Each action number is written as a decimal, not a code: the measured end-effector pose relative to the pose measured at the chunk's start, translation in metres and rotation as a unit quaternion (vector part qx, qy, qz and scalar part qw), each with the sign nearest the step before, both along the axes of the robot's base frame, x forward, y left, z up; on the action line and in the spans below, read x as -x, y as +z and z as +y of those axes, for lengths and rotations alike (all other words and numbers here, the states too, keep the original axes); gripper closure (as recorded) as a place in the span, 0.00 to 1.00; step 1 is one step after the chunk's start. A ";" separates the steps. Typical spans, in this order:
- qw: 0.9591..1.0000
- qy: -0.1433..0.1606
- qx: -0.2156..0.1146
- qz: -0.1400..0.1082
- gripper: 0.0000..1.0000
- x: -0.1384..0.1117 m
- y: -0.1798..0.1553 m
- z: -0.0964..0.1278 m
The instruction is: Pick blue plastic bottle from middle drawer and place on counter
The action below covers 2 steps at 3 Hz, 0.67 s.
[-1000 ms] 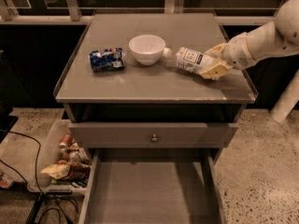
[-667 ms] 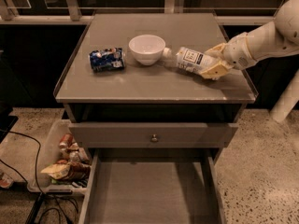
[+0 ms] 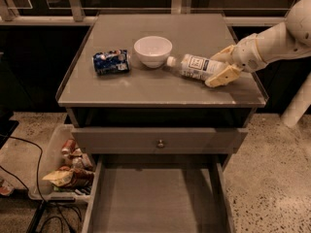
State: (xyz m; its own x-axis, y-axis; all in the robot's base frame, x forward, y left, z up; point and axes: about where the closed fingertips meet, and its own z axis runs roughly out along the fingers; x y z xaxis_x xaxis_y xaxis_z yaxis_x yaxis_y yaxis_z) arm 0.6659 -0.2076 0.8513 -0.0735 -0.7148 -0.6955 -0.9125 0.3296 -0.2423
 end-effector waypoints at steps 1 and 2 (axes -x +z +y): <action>1.000 0.000 0.000 0.000 0.00 0.000 0.000 0.000; 1.000 0.000 0.000 0.000 0.00 0.000 0.000 0.000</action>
Offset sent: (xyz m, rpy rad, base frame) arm 0.0000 0.0000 0.0000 0.0000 0.0000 0.0000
